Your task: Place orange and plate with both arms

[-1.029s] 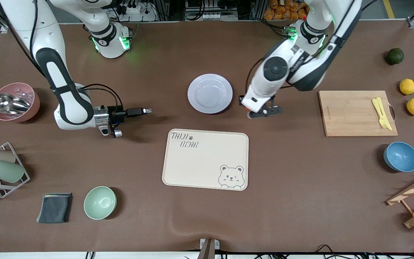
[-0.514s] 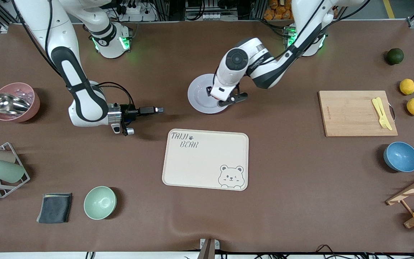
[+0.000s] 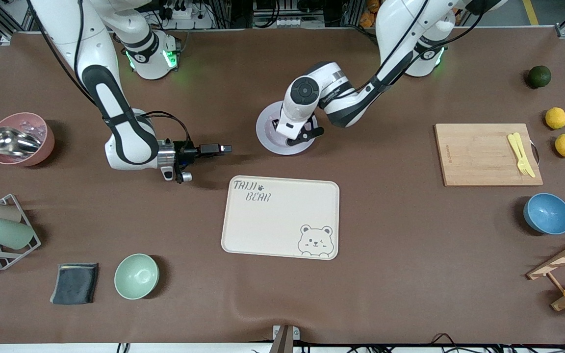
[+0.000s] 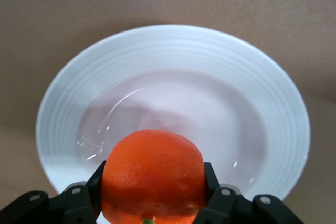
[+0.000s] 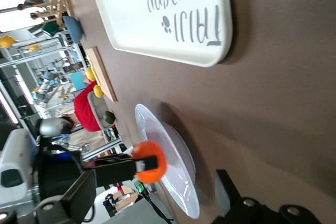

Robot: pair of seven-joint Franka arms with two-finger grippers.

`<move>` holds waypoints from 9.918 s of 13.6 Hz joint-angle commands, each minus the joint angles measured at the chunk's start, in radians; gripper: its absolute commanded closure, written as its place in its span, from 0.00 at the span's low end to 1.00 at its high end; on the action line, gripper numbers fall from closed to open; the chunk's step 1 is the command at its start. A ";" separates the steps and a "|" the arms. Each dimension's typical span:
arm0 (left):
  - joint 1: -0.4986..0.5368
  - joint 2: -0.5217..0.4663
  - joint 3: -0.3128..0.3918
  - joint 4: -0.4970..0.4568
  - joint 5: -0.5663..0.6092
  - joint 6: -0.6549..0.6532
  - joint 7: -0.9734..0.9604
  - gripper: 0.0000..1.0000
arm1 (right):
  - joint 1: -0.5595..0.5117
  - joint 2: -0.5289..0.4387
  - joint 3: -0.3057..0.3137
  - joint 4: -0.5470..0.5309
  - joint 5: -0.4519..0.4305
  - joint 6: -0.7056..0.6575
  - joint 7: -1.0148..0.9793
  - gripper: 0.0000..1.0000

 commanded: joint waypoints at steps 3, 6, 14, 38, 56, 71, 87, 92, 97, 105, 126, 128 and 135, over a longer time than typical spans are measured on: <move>-0.044 0.044 0.018 0.024 0.063 0.034 -0.032 0.23 | 0.108 0.015 -0.004 -0.018 0.145 0.079 -0.093 0.07; -0.041 0.031 0.019 0.027 0.064 0.035 -0.032 0.00 | 0.162 0.015 -0.004 -0.020 0.195 0.108 -0.096 0.07; 0.064 -0.217 0.016 0.128 0.050 -0.239 -0.029 0.00 | 0.189 0.015 -0.004 -0.020 0.209 0.120 -0.098 0.11; 0.367 -0.527 0.489 0.588 -0.135 -0.922 1.166 0.00 | 0.346 0.036 -0.004 -0.032 0.292 0.215 -0.142 0.37; 0.367 -0.663 0.589 0.550 -0.146 -1.086 1.251 0.00 | 0.394 -0.005 -0.002 -0.031 0.384 0.254 -0.185 1.00; 0.375 -0.666 0.595 0.555 -0.146 -1.091 1.252 0.00 | 0.243 -0.062 -0.005 0.008 0.467 0.103 -0.153 1.00; 0.372 -0.641 0.592 0.553 -0.141 -1.081 1.251 0.00 | 0.180 0.193 -0.008 0.457 0.458 0.402 -0.035 1.00; 0.371 -0.640 0.592 0.553 -0.141 -1.083 1.251 0.00 | 0.185 0.234 -0.008 0.468 0.455 0.416 -0.067 1.00; 0.371 -0.641 0.590 0.555 -0.141 -1.085 1.251 0.00 | 0.191 0.265 -0.010 0.466 0.455 0.416 -0.101 1.00; 0.367 -0.638 0.589 0.553 -0.141 -1.086 1.251 0.00 | 0.179 0.280 -0.010 0.465 0.453 0.416 -0.101 0.36; 0.363 -0.634 0.585 0.559 -0.143 -1.086 1.235 0.00 | -0.043 0.036 -0.022 0.405 -0.370 0.179 0.525 0.00; 0.363 -0.634 0.585 0.559 -0.143 -1.086 1.235 0.00 | -0.117 -0.002 -0.022 0.410 -0.508 0.086 0.536 0.00; 0.374 -0.640 0.590 0.562 -0.141 -1.086 1.248 0.00 | -0.267 -0.065 -0.070 0.582 -0.911 -0.272 0.537 0.00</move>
